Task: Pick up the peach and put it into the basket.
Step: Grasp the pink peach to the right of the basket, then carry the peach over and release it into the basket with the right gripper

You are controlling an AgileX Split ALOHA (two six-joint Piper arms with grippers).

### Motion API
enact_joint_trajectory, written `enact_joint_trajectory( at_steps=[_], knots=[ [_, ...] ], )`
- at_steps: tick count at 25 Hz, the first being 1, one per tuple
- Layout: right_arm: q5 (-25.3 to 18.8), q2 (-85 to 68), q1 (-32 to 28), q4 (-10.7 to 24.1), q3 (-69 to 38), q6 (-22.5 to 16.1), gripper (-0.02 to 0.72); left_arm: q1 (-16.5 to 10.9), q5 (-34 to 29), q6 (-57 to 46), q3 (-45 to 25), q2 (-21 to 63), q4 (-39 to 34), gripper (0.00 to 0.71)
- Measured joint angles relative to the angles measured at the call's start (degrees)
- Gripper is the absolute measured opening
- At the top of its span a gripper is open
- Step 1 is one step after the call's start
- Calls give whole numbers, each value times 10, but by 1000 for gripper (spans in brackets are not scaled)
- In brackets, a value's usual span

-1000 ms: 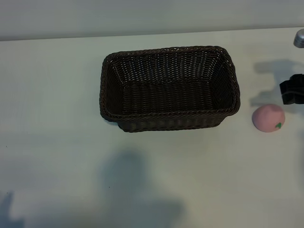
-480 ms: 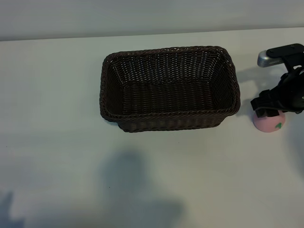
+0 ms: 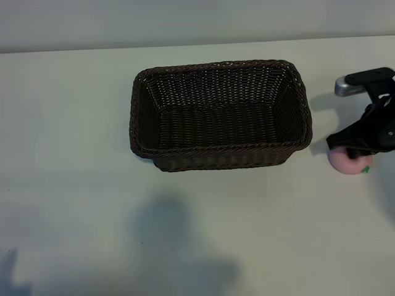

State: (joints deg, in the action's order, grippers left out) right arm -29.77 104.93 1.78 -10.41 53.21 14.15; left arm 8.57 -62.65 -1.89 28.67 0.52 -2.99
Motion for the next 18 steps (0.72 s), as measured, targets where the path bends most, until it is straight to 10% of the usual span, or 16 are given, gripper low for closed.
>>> enact_joint_trajectory(
  at_steps=[18],
  knots=[
    [-117, -131, 0, -32, 84, -16, 43, 0, 0, 1, 0, 0, 0, 595]
  ],
)
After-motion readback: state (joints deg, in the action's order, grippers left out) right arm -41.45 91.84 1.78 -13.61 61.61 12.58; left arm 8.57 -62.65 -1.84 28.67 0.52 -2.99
